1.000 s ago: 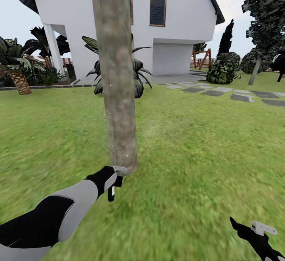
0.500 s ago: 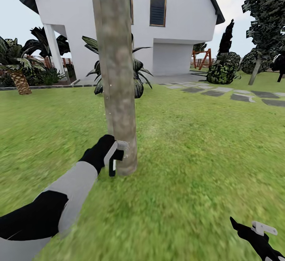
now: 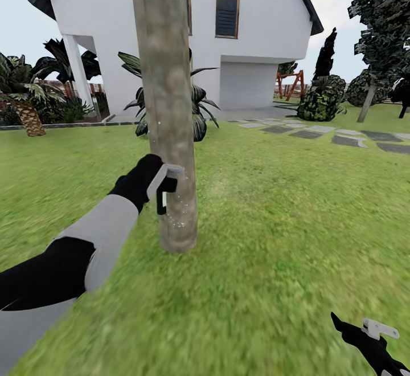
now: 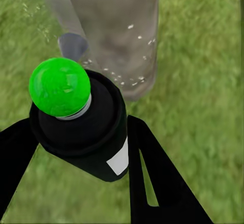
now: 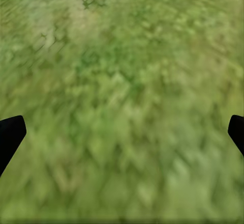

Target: In the garden, pick up the pesticide atomizer on the floor and spray pesticide onto both trees until each tree trunk is fully covered.

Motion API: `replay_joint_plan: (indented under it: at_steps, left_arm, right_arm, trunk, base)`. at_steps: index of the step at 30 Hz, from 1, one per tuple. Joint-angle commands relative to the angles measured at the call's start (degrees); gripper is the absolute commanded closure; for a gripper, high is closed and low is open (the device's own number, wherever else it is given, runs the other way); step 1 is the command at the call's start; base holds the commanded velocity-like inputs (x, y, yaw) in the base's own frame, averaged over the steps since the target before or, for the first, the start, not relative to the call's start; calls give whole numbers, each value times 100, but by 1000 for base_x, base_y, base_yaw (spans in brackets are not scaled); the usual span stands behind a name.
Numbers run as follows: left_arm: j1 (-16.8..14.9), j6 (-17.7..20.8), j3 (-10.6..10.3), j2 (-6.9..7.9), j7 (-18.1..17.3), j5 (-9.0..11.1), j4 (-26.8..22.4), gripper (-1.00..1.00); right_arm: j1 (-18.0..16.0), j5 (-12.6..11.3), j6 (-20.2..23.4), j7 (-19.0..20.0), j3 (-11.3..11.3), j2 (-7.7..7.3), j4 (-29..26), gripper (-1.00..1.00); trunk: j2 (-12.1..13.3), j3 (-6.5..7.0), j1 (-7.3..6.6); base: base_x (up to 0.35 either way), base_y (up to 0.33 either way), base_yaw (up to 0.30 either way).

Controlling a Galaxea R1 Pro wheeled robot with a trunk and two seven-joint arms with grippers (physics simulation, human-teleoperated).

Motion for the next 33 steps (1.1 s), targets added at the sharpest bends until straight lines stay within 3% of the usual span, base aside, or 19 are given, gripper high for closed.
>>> replay_joint_plan:
  at_steps: [1, 11, 20, 26, 27, 31, 33]
  left_arm:
    - [-85, 22, -26, 3, 50, 60, -2, 100]
    - [-950, 51, -26, 12, 54, 60, 204, 100]
    - [-2125, 51, -18, 8, 54, 68, 861, 100]
    - [-2304, 48, -19, 22, 54, 68, 1330, 100]
    - [-2306, 45, -23, 59, 54, 68, 1490, 100]
    - [-2308, 43, -26, 499, 54, 68, 1750, 100]
    - [-2307, 43, -38, 562, 54, 71, 1762, 100]
  right_arm:
    - [-4, -16, -6, 50, -40, -1, 9, -100]
    - [-4, -16, -6, 50, -40, -1, 9, -100]
    - [-4, -16, -6, 50, -42, -1, 9, -100]
    - [-4, -16, -6, 50, -42, -1, 9, -100]
    - [-4, -16, -6, 50, -41, -1, 9, -100]
    - [-4, -16, -6, 50, -40, -1, 9, -100]
    - [-4, -16, -6, 50, -39, -1, 9, -100]
  trunk:
    - [-2, -6, -1]
    - [-2, -6, -1]
    - [-2, -6, -1]
    - [-2, -6, -1]
    - [-2, -6, -1]
    - [-2, -6, -1]
    - [-2, -6, -1]
  base:
    - [0, 0, 0]
    - [0, 0, 0]
    - [0, 0, 0]
    - [0, 0, 0]
    - [0, 0, 0]
    - [0, 0, 0]
    - [0, 0, 0]
